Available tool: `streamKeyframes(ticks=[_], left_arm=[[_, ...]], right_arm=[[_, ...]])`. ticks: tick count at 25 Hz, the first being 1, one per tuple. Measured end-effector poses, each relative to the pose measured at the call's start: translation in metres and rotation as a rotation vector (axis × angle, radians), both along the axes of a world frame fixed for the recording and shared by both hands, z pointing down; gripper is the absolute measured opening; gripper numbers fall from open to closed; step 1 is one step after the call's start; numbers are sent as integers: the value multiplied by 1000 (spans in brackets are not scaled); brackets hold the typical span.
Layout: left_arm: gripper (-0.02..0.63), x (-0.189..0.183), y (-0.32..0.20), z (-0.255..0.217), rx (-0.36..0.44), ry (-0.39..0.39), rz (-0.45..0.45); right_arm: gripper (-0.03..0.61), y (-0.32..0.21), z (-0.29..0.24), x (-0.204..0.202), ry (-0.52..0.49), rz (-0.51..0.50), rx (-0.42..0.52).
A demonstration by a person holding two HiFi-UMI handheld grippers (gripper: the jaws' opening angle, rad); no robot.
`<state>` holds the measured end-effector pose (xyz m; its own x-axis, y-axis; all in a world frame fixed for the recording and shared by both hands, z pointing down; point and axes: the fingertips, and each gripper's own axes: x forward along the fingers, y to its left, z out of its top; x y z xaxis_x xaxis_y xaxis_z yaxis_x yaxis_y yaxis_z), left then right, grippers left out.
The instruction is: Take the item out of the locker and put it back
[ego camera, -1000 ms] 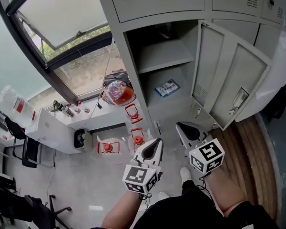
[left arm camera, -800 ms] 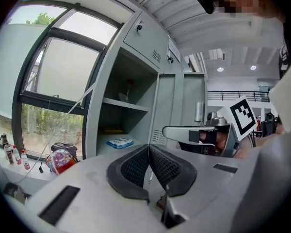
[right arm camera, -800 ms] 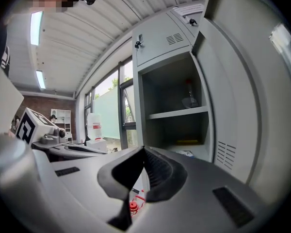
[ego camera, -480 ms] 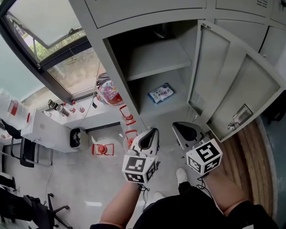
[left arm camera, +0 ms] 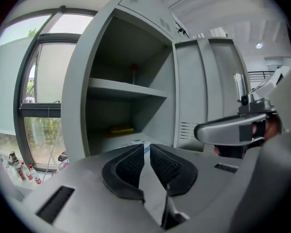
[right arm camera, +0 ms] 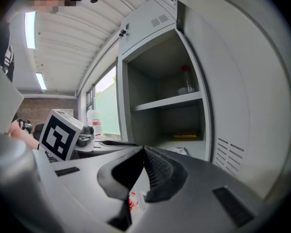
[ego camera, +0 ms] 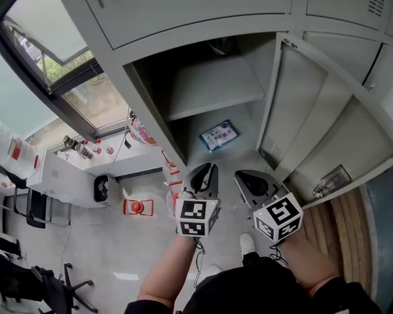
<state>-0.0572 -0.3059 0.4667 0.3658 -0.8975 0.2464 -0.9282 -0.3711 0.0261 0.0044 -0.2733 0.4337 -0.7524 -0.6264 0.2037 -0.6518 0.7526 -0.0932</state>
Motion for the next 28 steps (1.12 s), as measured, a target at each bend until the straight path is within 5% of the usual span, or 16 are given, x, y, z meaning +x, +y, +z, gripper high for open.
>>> streamKeyframes(ticks=[4, 6, 14, 28], left_arm=[[24, 2, -23, 9, -19, -83, -18], [109, 4, -33, 13, -26, -122, -27], [184, 4, -75, 35, -101, -227, -64], [196, -1, -99, 66, -225, -282, -86]], right_arm=[[52, -10, 5, 4, 8, 8, -5], [52, -15, 8, 6, 19, 18, -4], [52, -25, 23, 15, 27, 39, -39], [52, -22, 30, 22, 26, 34, -67]])
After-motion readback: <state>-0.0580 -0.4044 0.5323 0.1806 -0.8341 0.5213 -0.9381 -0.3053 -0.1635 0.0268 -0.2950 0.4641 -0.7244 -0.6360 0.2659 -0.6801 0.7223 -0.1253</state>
